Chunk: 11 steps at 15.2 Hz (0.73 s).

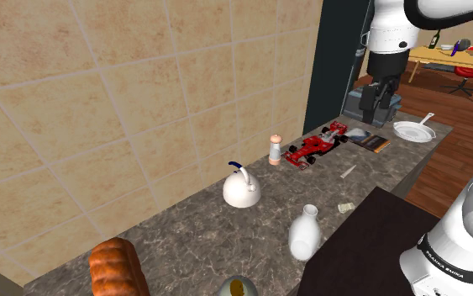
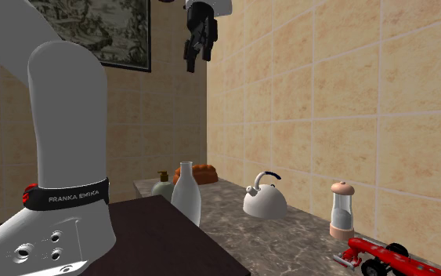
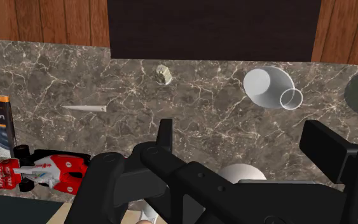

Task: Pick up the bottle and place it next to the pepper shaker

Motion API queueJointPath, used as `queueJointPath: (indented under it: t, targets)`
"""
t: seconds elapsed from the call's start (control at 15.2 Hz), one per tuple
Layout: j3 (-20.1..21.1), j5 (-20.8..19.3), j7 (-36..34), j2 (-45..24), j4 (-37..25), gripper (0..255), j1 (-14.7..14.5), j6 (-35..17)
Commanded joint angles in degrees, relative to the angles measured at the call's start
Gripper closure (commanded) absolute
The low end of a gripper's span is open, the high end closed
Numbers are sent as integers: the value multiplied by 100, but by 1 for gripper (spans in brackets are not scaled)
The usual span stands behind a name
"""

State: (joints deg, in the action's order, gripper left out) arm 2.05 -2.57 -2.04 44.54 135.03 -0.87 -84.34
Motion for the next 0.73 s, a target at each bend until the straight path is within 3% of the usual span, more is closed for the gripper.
queueJointPath:
  t: [0.0,0.66]
  targets:
    - [0,0,0,0,0,0,0,0]
    - [537,589,-553,-304,1482,0,-335,-1837]
